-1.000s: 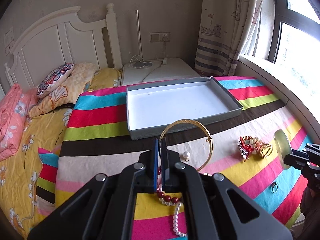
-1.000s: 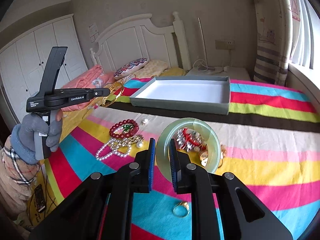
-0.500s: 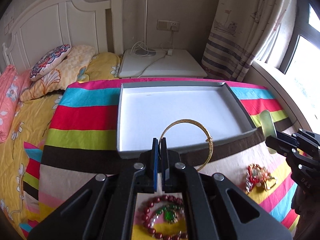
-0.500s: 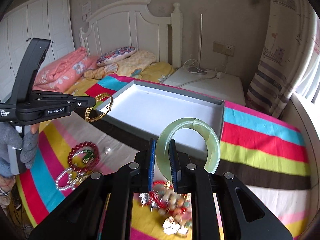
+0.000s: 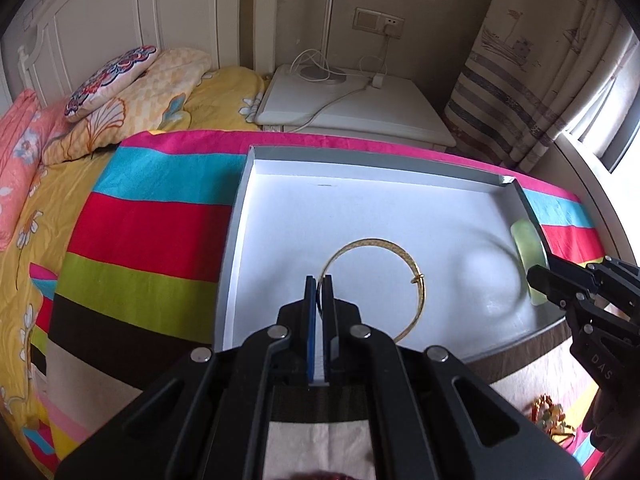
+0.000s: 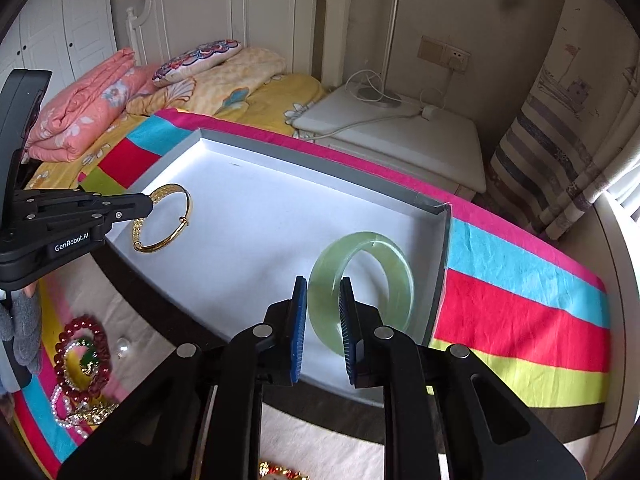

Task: Organize jewelry
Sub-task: 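Carry the jade bangle with the right tool while the left tool carries the gold bangle into the tray, then open both tools to release the bangles in the tray and withdraw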

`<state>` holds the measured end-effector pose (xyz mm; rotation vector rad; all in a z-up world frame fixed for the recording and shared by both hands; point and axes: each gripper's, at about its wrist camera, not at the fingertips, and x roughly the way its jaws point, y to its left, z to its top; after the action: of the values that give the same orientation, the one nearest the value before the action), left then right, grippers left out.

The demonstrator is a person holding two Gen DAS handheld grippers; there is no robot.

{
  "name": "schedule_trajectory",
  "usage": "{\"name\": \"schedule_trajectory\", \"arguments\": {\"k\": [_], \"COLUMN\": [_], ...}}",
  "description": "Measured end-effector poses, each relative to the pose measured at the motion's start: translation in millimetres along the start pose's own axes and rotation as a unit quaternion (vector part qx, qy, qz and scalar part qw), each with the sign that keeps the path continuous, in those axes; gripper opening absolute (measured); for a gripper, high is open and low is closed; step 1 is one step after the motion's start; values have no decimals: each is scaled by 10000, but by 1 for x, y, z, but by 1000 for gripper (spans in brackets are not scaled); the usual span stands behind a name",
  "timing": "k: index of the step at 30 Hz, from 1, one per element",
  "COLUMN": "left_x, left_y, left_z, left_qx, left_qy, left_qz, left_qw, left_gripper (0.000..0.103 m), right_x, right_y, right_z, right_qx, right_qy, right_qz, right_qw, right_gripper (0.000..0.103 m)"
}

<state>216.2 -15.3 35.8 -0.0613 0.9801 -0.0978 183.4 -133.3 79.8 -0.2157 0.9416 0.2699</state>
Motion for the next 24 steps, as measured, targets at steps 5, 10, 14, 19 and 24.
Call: {"name": "schedule_trajectory", "arguments": {"k": [5,10,14,19,24], "left_x": [16,23,16,10,-2], "left_y": [6,15,10,-3,-16], "left_z": [0,-7,-16,-30,-52], "left_qx": [-152,-352,-96,230,562], "left_qy": [106,121,75,181,327], "left_qz": [126,179,148,136,111], "left_qw": [9997,9991,9998,9995,9978], "left_gripper": [2,14,41,51,53], "right_x": [12,29,32,25,16], "right_y": [6,6,3,-12,-9], "right_z": [9,16,1,-24,-39], "right_qx": [-214,-152,-35,304,149], "right_qy": [80,341,520,713,1229], "right_qz": [-208,33,46,248,249], "right_qw": [9995,9993,9986,9967,9920], "right_gripper": [15,30,39,56,72]}}
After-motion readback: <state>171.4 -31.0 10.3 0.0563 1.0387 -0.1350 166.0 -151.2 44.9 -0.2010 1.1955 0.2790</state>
